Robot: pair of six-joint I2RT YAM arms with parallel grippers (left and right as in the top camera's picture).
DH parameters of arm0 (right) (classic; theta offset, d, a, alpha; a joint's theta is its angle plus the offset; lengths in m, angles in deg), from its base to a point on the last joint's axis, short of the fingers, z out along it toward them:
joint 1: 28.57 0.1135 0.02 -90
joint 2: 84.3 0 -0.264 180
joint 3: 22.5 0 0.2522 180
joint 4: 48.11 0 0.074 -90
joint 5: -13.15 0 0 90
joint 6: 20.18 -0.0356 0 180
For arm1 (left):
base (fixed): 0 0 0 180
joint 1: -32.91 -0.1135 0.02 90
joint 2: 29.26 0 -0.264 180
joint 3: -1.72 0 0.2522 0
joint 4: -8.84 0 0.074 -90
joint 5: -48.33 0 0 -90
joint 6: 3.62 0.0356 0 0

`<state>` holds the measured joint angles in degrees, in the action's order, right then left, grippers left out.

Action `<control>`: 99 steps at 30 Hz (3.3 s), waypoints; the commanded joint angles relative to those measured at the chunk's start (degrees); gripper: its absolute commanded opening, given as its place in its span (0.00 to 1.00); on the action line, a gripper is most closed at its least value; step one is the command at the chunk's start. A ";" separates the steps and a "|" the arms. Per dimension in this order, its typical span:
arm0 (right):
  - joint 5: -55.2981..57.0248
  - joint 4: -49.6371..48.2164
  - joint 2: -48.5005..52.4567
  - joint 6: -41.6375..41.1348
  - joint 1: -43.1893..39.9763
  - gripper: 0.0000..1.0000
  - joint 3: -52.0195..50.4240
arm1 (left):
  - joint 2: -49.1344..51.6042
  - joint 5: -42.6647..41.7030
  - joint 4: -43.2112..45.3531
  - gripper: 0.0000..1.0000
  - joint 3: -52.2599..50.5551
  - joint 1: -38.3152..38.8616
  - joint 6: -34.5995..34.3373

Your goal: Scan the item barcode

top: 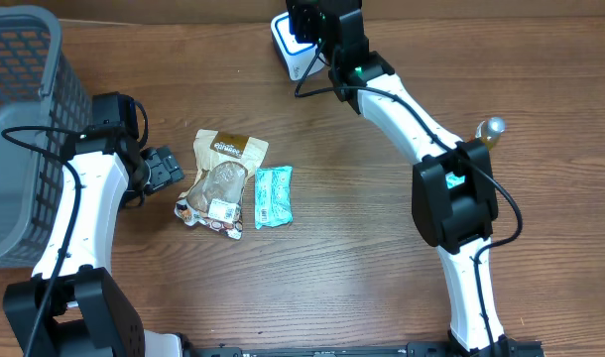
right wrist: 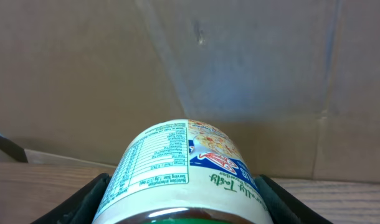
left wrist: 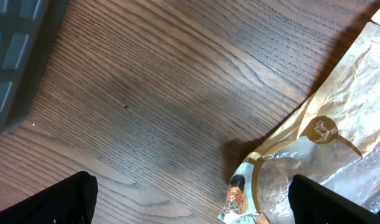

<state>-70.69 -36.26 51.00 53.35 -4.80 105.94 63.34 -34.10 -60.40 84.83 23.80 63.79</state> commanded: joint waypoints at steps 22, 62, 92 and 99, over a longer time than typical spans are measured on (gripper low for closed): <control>-4.79 -16.50 9.84 0.02 0.09 0.41 0.76 | -1.07 0.33 0.04 1.00 -0.13 -0.20 -0.74; -3.74 -27.15 9.62 0.26 0.09 0.26 0.79 | -1.07 0.33 0.04 1.00 -0.13 -0.20 -0.74; -3.69 92.15 -23.04 0.24 -8.48 0.29 0.17 | -1.07 0.33 0.04 1.00 -0.13 -0.20 -0.74; -3.67 89.13 -22.71 0.26 -8.48 0.29 -10.43 | -1.07 0.35 0.04 1.00 -0.13 -0.20 -0.74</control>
<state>-74.54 54.18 27.96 53.53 -13.17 99.60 63.31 -34.10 -60.40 84.83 23.80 63.79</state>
